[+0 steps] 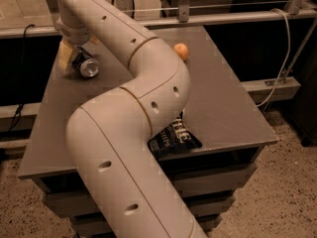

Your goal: Place pepsi can upright

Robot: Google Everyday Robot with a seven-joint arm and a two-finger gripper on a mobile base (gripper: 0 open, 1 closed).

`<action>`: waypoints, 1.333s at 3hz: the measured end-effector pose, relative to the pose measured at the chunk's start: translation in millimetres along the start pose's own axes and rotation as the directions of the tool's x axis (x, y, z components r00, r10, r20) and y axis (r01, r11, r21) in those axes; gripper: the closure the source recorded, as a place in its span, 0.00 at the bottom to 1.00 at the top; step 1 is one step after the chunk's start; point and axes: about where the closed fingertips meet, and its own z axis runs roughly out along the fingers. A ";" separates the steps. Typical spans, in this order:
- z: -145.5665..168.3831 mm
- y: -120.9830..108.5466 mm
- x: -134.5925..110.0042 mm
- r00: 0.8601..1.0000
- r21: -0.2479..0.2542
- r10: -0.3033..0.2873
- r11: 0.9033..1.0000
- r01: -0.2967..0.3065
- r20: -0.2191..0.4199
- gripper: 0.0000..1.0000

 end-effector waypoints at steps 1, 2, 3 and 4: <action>-3.5 -0.3 -4.0 1.000 0.028 -0.013 1.000 0.013 0.001 0.41; -6.3 -1.2 -3.2 1.000 0.041 -0.011 0.999 0.011 0.006 0.65; -14.0 -4.7 -2.7 0.999 0.034 0.001 0.999 -0.003 0.051 0.88; -39.8 -18.2 2.5 0.989 0.029 0.023 0.999 -0.028 0.149 1.00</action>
Offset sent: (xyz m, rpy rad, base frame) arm -0.0122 -0.0068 0.0131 -0.0156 -0.0596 -0.0123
